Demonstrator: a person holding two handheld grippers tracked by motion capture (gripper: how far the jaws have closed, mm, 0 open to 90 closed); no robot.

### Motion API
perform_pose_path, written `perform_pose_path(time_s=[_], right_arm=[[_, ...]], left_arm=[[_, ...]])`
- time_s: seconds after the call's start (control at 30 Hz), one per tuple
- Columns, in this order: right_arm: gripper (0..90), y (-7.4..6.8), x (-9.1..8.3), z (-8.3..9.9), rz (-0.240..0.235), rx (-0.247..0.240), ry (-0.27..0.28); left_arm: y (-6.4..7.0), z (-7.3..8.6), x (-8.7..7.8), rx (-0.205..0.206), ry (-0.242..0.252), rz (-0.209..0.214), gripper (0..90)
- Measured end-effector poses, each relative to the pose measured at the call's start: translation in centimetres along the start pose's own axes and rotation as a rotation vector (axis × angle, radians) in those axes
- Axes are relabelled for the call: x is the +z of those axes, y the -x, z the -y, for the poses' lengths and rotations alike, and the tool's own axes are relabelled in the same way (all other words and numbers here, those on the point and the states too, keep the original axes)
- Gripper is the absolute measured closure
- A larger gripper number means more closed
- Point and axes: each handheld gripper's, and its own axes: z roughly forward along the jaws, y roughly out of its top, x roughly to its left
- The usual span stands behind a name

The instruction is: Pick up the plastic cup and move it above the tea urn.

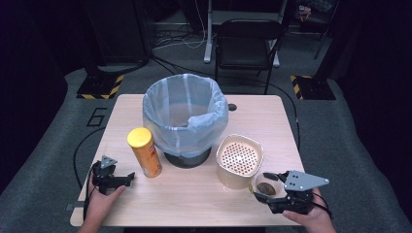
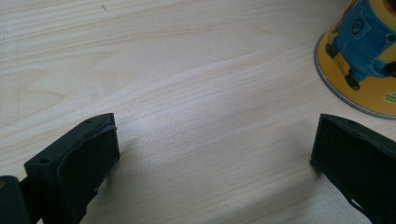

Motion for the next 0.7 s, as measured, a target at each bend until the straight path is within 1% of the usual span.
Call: perform_pose_path(time_s=[0.13,0.23,0.37,0.4,0.43,0.47,0.5,0.7], right_arm=[[28.7,0.2,-0.3,-0.7,-0.011,0.005,-0.001],[29.0,0.5,-0.6,-1.6,-0.017,-0.002,0.001],[29.2,0.8,-0.7,-2.2,-0.024,-0.008,0.005],[33.0,0.9,-0.7,-2.4,-0.019,-0.01,0.006],[32.9,1.0,-0.7,-2.5,-0.021,-0.019,0.006],[33.0,1.1,-0.7,-2.6,-0.023,-0.011,0.004],[32.9,1.3,-0.7,-2.7,-0.024,-0.019,0.002],[32.7,1.8,-0.7,-3.4,-0.015,-0.017,0.004]], left_arm=[[0.0,0.0,0.0,0.0,0.0,0.0,0.7],[0.0,0.0,0.0,0.001,0.0,0.0,0.7],[0.0,0.0,0.0,0.0,0.0,0.0,0.7],[0.0,0.0,0.0,0.0,0.0,0.0,0.7],[0.0,0.0,0.0,0.0,0.0,0.0,0.7],[0.0,0.0,0.0,0.001,0.0,0.0,0.7],[0.0,0.0,0.0,0.0,0.0,0.0,0.7],[0.0,0.0,0.0,0.0,0.0,0.0,0.7]])
